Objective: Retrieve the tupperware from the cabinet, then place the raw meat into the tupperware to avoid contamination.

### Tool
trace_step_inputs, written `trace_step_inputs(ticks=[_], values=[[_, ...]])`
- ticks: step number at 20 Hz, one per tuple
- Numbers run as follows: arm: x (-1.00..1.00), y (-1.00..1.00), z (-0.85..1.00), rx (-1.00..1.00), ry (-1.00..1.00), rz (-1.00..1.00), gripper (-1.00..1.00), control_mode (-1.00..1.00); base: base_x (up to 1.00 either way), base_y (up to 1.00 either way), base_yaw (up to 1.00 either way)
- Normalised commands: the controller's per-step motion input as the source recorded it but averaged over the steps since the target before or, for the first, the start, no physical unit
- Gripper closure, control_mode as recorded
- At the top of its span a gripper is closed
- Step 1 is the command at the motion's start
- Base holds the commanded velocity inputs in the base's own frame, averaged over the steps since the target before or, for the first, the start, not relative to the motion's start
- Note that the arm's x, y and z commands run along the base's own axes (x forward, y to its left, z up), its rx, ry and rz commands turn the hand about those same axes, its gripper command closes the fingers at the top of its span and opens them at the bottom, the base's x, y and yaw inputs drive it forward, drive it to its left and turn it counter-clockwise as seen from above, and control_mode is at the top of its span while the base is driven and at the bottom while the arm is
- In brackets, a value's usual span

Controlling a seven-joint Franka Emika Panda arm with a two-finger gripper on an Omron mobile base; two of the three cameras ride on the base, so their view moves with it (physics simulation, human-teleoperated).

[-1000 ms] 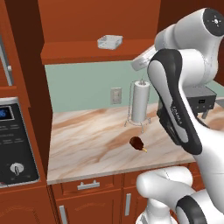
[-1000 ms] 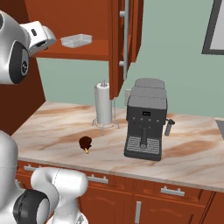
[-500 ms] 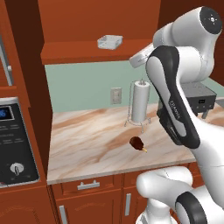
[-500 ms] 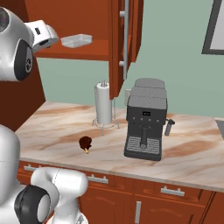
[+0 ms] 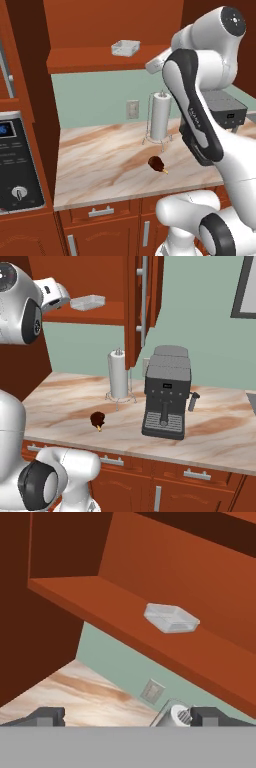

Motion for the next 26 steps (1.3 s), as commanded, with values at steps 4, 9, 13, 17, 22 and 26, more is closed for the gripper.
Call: trace_step_inputs(ticks=[4, 9, 13, 17, 22, 26], values=[[0.17, 0.01, 0.00, 0.00, 0.00, -0.03, -1.00, -1.00, 0.00, 0.00, 0.00], [0.15, 0.03, 0.00, 0.00, 0.00, -0.04, -1.00, -1.00, 0.00, 0.00, 0.00], [0.22, 0.08, 0.00, 0.00, 0.00, -0.02, -1.00, -1.00, 0.00, 0.00, 0.00], [0.23, 0.09, 0.00, 0.00, 0.01, -0.01, -1.00, -1.00, 0.00, 0.00, 0.00], [0.22, 0.04, -0.01, 0.00, 0.01, 0.00, -1.00, -1.00, 0.00, 0.00, 0.00], [0.21, 0.03, 0.00, 0.00, 0.02, 0.00, -1.00, -1.00, 0.00, 0.00, 0.00]])
